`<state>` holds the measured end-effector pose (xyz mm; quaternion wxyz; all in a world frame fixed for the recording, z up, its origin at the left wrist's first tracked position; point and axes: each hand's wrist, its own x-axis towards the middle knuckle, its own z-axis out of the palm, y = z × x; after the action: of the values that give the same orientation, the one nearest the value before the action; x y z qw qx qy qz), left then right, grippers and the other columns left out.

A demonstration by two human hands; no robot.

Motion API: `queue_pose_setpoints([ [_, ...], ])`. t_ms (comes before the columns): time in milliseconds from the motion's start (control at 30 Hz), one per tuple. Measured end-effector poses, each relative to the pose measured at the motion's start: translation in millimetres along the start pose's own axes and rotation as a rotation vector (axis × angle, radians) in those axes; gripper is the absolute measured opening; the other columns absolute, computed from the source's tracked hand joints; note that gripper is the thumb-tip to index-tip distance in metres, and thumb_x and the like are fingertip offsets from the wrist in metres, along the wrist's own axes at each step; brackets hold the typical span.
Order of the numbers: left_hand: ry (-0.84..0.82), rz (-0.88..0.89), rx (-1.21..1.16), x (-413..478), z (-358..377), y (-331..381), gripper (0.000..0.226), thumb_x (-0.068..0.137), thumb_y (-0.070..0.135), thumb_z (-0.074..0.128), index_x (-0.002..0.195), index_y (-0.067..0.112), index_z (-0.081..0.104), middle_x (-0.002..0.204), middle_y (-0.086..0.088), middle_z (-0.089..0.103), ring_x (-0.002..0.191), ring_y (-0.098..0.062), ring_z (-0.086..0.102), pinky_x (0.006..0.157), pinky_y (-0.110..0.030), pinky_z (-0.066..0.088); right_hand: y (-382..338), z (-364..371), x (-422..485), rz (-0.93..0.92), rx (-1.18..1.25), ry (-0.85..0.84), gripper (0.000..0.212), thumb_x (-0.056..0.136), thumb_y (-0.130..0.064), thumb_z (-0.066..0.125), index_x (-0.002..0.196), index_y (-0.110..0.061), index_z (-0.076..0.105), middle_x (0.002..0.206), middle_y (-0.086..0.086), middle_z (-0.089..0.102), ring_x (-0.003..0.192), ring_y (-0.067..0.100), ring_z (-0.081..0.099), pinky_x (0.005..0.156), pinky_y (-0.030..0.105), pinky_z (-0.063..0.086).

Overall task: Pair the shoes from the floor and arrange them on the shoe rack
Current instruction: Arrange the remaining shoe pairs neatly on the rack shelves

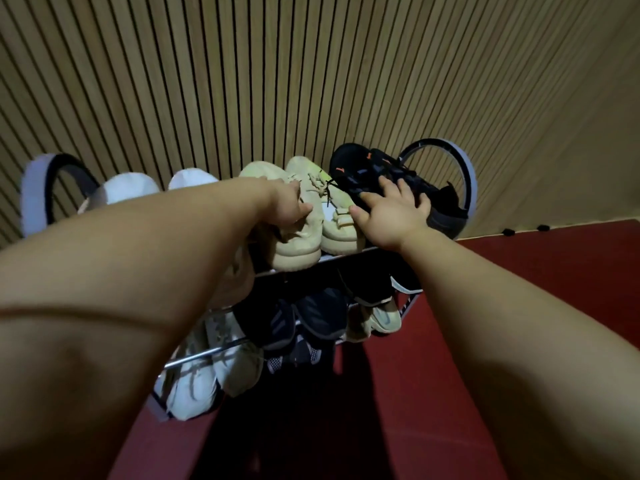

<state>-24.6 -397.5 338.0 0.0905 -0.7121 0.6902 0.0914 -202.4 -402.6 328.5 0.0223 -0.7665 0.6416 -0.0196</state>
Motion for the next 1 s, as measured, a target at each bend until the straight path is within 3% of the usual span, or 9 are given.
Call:
queue_pose_setpoints([
  [133, 0.004, -0.013, -0.067, -25, 20, -10, 0.067, 0.097, 0.054, 0.025, 0.150, 0.014, 0.014, 0.157, -0.016, 0.004, 0.145, -0.033, 0.004, 0.118, -0.043, 0.008, -16, 6, -17, -0.025, 0.082, 0.009, 0.053, 0.097, -0.055, 0.026, 0.142, -0.031, 0.037, 0.160, 0.000, 0.003, 0.146, 0.025, -0.006, 0.113, 0.055, -0.005],
  [233, 0.061, -0.037, -0.147, -36, 28, -15, 0.068, 0.096, 0.057, 0.021, 0.151, 0.018, 0.014, 0.159, -0.010, 0.003, 0.146, -0.029, 0.004, 0.118, -0.047, 0.007, -26, 17, -27, -0.040, 0.103, 0.011, 0.057, 0.096, -0.056, 0.025, 0.147, -0.029, 0.028, 0.160, -0.001, 0.002, 0.146, 0.024, -0.006, 0.114, 0.053, -0.005],
  [533, 0.165, -0.023, -0.058, -56, 43, -21, 0.068, 0.094, 0.062, 0.017, 0.151, 0.025, 0.015, 0.158, -0.003, 0.013, 0.145, -0.023, 0.011, 0.118, -0.044, 0.008, -41, 32, -42, -0.025, 0.206, 0.022, 0.060, 0.096, -0.057, 0.026, 0.149, -0.029, 0.021, 0.160, 0.000, -0.001, 0.146, 0.023, -0.006, 0.114, 0.053, -0.004],
  [633, 0.282, -0.004, 0.044, -69, 51, -15, 0.067, 0.095, 0.058, 0.018, 0.150, 0.019, 0.018, 0.156, -0.006, 0.022, 0.144, -0.023, 0.017, 0.116, -0.045, 0.007, -49, 37, -51, -0.051, 0.265, 0.054, 0.060, 0.096, -0.056, 0.027, 0.149, -0.029, 0.020, 0.160, 0.000, -0.004, 0.146, 0.023, -0.008, 0.114, 0.051, -0.003],
  [800, 0.597, 0.072, 0.326, -111, 97, 1, 0.064, 0.097, 0.043, 0.030, 0.150, 0.011, 0.015, 0.157, -0.010, 0.016, 0.146, -0.025, 0.010, 0.115, -0.046, -0.008, -53, 83, -80, -0.094, 0.334, 0.241, 0.066, 0.095, -0.053, 0.035, 0.151, -0.030, 0.006, 0.159, 0.002, -0.012, 0.145, 0.024, -0.015, 0.115, 0.048, -0.001],
  [900, 0.762, 0.221, 0.342, -125, 149, -2, 0.058, 0.087, 0.032, 0.044, 0.139, 0.006, 0.044, 0.146, -0.014, 0.040, 0.137, -0.030, 0.035, 0.113, -0.050, 0.009, -50, 121, -98, -0.102, 0.362, 0.311, 0.070, 0.094, -0.048, 0.042, 0.151, -0.029, 0.006, 0.159, 0.006, -0.009, 0.146, 0.026, -0.009, 0.115, 0.047, 0.003],
  [1000, 0.665, 0.212, 0.269, -130, 199, -10, 0.064, 0.081, 0.029, 0.055, 0.139, 0.005, 0.043, 0.145, -0.015, 0.041, 0.135, -0.032, 0.038, 0.113, -0.050, 0.012, -46, 151, -106, -0.095, 0.382, 0.226, 0.070, 0.093, -0.048, 0.044, 0.151, -0.027, 0.011, 0.159, 0.009, -0.004, 0.146, 0.027, -0.006, 0.114, 0.047, 0.004],
])
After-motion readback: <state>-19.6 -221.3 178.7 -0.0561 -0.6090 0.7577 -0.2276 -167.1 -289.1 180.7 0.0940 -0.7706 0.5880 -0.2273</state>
